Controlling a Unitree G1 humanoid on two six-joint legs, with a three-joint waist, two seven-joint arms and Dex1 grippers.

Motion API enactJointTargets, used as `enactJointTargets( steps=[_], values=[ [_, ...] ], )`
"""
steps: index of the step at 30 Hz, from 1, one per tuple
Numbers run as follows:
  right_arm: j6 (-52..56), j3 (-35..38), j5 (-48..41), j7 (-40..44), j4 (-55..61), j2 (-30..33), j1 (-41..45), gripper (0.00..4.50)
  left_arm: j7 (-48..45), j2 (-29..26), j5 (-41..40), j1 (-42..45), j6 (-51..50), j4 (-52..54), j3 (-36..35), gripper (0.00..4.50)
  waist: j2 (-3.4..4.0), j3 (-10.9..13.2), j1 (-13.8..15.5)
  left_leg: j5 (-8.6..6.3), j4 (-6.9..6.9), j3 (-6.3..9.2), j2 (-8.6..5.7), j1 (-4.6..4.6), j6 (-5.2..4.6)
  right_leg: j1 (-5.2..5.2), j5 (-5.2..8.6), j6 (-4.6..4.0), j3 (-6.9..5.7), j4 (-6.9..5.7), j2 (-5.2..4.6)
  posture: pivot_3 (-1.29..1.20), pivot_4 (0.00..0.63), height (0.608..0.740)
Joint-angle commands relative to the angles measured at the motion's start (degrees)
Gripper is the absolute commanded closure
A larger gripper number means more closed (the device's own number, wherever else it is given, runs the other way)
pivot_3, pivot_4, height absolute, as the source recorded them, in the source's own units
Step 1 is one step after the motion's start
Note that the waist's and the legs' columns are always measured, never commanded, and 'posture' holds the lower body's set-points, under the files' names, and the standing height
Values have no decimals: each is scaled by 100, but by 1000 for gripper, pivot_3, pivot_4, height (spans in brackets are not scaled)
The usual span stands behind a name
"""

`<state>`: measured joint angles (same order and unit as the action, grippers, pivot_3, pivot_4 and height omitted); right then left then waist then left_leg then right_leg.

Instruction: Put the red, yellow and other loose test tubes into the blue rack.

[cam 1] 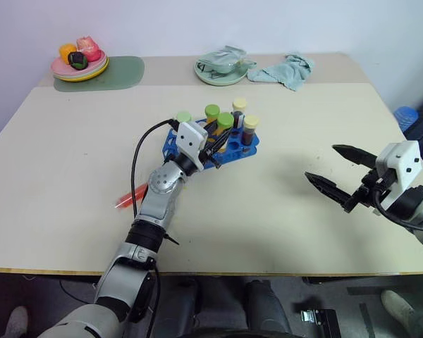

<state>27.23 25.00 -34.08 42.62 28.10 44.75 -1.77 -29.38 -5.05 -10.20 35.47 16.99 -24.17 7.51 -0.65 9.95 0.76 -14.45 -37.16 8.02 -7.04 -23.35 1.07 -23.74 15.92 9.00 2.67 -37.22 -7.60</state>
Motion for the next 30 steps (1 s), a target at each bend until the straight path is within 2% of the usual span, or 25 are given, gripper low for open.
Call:
enactJointTargets(
  steps=[1,9,17,20,24,26,30],
  values=[
    [-76,273,-145,72,231,8,-123,0,-33,21,52,-29,48,79,-66,3673,0,0,6,0,0,0,0,0,0,0,0,0,0,0,0,0,150,740],
    [-102,639,-524,478,307,39,-545,0,-66,-10,78,10,100,-53,-140,3673,0,0,-8,-1,-1,0,-1,1,-2,3,0,1,0,1,0,0,150,740],
    [-33,620,-637,455,347,99,-410,0,-261,2,-56,145,110,-264,-229,3673,0,-1,-8,-1,-1,-1,0,4,-2,4,-1,1,0,0,1,0,150,740],
    [17,559,-636,382,382,119,-343,0,-306,27,-122,166,107,-272,-331,2338,0,0,-2,-1,-1,0,0,4,-2,4,-1,1,0,0,1,0,150,740],
    [101,493,-658,288,439,132,-247,0,-260,32,-89,133,52,-161,-377,301,-1,-1,0,-1,-3,0,0,3,-2,5,-1,1,0,0,0,0,150,740],
    [138,437,-655,252,449,134,-170,0,-224,14,-116,87,-30,77,-405,301,-1,-1,0,-1,-4,0,0,3,-2,5,-1,1,0,0,0,0,150,740],
    [111,276,-617,274,325,130,6,0,-171,-242,-831,-118,-1218,1686,-710,301,-2,0,-24,-1,-3,1,1,3,-2,3,-1,1,0,-2,1,0,150,740]
  ],
)
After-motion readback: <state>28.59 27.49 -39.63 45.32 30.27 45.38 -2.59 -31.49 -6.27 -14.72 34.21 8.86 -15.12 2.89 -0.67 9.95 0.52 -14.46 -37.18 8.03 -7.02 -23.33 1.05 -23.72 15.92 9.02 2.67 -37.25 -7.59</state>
